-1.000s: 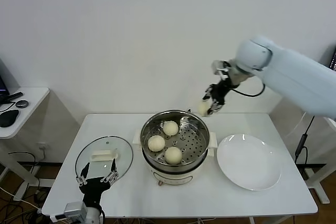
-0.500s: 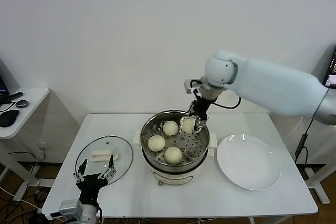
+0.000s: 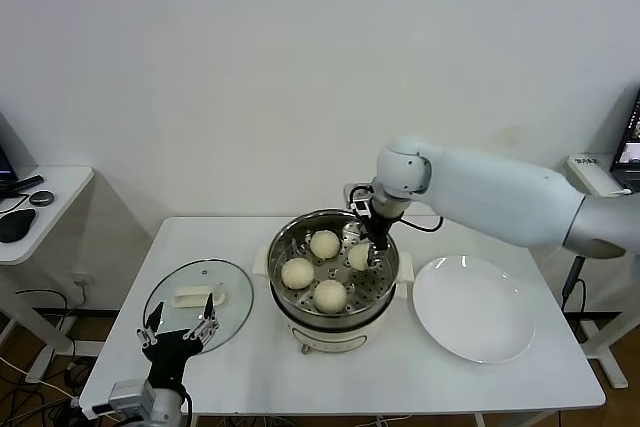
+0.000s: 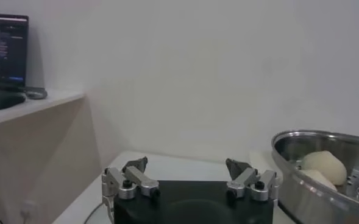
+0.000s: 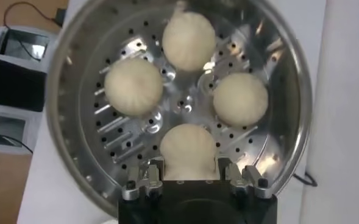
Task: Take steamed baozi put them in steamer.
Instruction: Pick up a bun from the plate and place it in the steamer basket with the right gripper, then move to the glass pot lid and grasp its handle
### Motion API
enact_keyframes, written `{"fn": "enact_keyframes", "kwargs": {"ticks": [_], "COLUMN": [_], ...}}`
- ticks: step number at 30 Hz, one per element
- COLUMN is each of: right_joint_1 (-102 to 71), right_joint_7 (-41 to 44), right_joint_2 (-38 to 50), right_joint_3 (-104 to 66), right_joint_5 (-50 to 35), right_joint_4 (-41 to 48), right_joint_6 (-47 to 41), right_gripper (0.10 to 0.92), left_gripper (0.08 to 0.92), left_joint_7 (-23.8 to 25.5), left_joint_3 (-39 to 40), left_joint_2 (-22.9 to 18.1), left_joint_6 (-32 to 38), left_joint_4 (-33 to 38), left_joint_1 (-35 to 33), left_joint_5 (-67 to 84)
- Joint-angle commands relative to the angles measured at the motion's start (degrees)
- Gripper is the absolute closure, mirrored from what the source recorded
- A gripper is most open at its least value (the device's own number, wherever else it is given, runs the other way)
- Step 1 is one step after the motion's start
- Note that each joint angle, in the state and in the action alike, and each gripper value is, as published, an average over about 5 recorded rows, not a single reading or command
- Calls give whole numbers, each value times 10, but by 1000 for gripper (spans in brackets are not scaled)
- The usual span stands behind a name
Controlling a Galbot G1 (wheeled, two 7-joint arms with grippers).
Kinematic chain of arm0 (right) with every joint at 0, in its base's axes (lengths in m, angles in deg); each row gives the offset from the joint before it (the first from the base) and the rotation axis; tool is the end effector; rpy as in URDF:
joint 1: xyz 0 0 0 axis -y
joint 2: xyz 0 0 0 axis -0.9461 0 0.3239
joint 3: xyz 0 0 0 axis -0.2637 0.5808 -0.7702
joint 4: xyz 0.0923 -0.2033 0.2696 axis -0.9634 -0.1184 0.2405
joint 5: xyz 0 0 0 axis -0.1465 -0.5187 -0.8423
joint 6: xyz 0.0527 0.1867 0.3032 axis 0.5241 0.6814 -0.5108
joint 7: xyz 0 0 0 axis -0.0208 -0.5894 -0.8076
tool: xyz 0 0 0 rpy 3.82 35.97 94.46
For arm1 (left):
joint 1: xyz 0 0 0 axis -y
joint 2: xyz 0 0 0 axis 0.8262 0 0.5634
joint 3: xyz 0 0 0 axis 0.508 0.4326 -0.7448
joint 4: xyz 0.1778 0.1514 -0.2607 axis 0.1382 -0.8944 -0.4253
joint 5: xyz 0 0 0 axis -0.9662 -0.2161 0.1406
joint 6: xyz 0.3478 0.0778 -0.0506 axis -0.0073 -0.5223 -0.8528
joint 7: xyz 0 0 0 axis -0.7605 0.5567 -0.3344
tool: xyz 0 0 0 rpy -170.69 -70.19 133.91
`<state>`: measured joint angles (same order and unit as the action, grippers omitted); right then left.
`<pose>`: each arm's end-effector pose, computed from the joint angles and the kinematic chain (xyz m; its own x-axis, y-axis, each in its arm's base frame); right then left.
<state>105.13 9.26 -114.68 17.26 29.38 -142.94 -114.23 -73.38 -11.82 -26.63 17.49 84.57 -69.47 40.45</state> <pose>0.5477 0.0805 -0.0902 -0.1098 -0.1442 0.9834 -0.9768 -0.1676 -0.1336 0.1555 0.0198 -0.2492 -0.9700 -0.1383 0.1999 -0.1533 0.9863 -0.0612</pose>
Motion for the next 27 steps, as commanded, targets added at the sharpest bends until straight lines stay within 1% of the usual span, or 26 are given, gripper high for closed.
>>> {"fn": "enact_keyframes", "kwargs": {"ticks": [1, 4, 13, 16, 19, 21, 23, 27], "right_joint_1": [-30, -27, -14, -11, -22, -46, -74, -146], "right_joint_7": [-21, -20, -7, -8, -23, -50, -103, -312], "right_joint_2": [-7, -5, 34, 55, 83, 102, 117, 149], "right_joint_3": [-15, -14, -21, -55, -134, -218, -308, -434], "right_joint_5": [21, 21, 17, 13, -2, -31, -72, -174], "right_joint_4": [8, 6, -21, -27, -28, -26, -25, -43], "right_joint_6": [-8, -7, -5, -2, 8, 14, 25, 95], "right_gripper": [495, 458, 236, 208, 203, 203, 203, 203], "left_gripper": [177, 177, 177, 177, 177, 177, 177, 177], "left_joint_7": [0, -1, -1, 1, -2, -6, -10, -9], "left_joint_3": [1, 2, 3, 4, 6, 6, 6, 9], "left_joint_2": [-2, -3, -4, -5, -6, -6, -5, -2], "left_joint_6": [0, 0, 0, 1, 6, 3, -5, -9], "left_joint_4": [0, 0, 1, 3, 6, 9, 14, 17], "left_joint_1": [0, -1, -5, -7, -8, -7, -5, -1], "left_joint_5": [0, -1, -2, -4, 9, 29, 47, 51]}}
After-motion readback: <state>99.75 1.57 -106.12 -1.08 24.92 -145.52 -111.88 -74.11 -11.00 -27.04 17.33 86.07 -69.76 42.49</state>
